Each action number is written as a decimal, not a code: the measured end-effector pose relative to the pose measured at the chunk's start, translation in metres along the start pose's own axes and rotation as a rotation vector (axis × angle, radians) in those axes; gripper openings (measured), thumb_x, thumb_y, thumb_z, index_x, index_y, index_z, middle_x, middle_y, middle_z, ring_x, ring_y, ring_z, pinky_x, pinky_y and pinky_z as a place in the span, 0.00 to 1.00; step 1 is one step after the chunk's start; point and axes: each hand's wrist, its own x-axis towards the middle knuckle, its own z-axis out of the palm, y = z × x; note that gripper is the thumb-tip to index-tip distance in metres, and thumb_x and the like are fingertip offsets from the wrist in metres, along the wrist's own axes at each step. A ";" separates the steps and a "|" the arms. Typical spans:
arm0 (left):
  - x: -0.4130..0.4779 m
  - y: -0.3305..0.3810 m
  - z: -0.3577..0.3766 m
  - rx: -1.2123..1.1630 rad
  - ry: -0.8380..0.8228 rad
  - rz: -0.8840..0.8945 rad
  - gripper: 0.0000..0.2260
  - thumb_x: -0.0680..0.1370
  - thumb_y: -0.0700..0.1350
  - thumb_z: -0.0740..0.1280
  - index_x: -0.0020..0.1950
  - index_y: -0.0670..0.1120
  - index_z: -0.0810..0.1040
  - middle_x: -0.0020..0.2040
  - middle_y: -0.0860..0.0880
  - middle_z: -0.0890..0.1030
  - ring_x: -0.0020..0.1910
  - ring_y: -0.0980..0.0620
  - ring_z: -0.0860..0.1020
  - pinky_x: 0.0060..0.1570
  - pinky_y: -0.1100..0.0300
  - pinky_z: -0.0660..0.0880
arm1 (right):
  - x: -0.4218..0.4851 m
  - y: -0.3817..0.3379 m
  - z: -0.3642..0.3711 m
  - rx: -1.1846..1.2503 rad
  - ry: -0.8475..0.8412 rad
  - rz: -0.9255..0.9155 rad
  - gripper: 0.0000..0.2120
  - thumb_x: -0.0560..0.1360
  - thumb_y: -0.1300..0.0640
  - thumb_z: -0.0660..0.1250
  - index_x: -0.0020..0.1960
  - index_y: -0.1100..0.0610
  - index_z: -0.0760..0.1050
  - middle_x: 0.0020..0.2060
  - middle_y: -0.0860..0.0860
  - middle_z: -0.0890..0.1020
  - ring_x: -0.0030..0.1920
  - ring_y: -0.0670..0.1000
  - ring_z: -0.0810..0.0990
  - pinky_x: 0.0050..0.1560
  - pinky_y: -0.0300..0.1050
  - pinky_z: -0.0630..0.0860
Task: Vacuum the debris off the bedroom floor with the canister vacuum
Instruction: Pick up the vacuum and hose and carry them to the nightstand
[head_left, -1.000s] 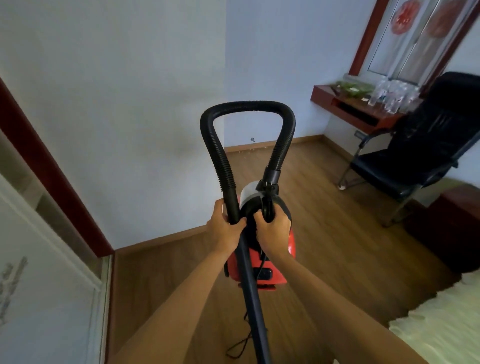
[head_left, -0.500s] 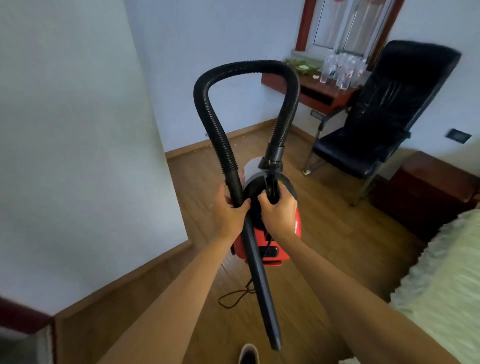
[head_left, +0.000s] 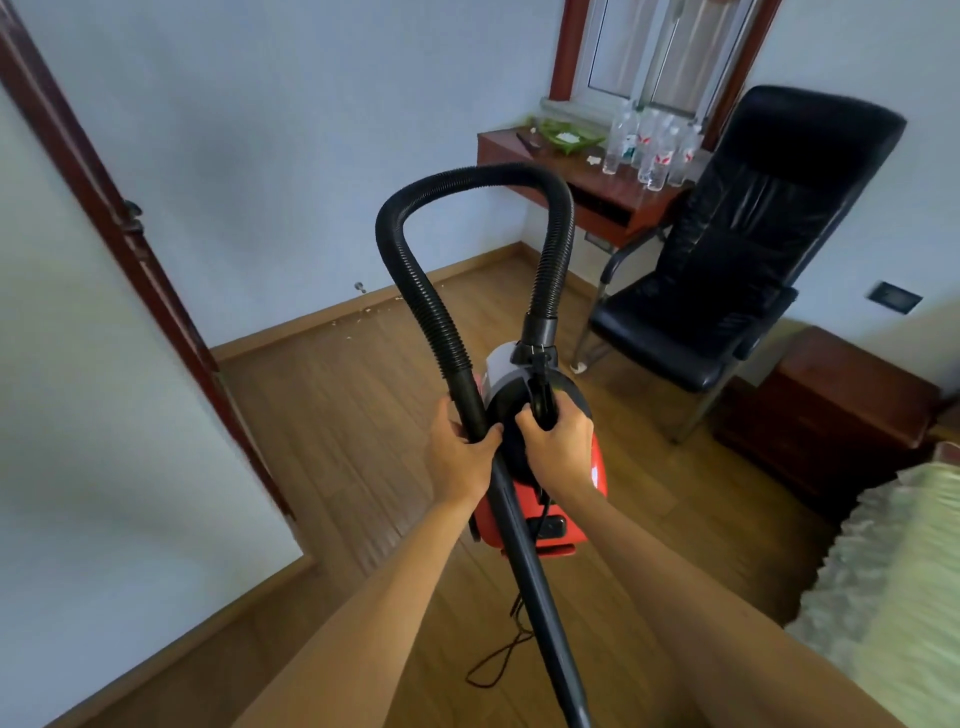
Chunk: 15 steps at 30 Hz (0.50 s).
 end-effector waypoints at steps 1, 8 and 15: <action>0.012 -0.004 0.010 -0.006 -0.009 -0.014 0.23 0.70 0.44 0.75 0.52 0.68 0.70 0.48 0.51 0.83 0.44 0.54 0.84 0.46 0.49 0.82 | 0.015 0.005 -0.001 -0.009 -0.001 0.010 0.11 0.74 0.60 0.67 0.35 0.55 0.68 0.29 0.49 0.74 0.29 0.46 0.71 0.30 0.40 0.70; 0.102 -0.036 0.084 0.006 -0.087 -0.076 0.24 0.69 0.46 0.75 0.62 0.57 0.71 0.51 0.49 0.84 0.46 0.53 0.84 0.48 0.46 0.82 | 0.119 0.048 0.006 -0.041 0.020 0.078 0.09 0.74 0.60 0.67 0.37 0.60 0.70 0.30 0.51 0.74 0.30 0.48 0.72 0.31 0.46 0.71; 0.205 -0.084 0.149 0.012 -0.084 -0.133 0.26 0.71 0.42 0.75 0.55 0.70 0.69 0.51 0.54 0.83 0.50 0.55 0.83 0.53 0.47 0.80 | 0.233 0.103 0.043 -0.077 -0.016 0.165 0.11 0.75 0.58 0.67 0.37 0.55 0.69 0.29 0.47 0.73 0.28 0.43 0.70 0.29 0.37 0.68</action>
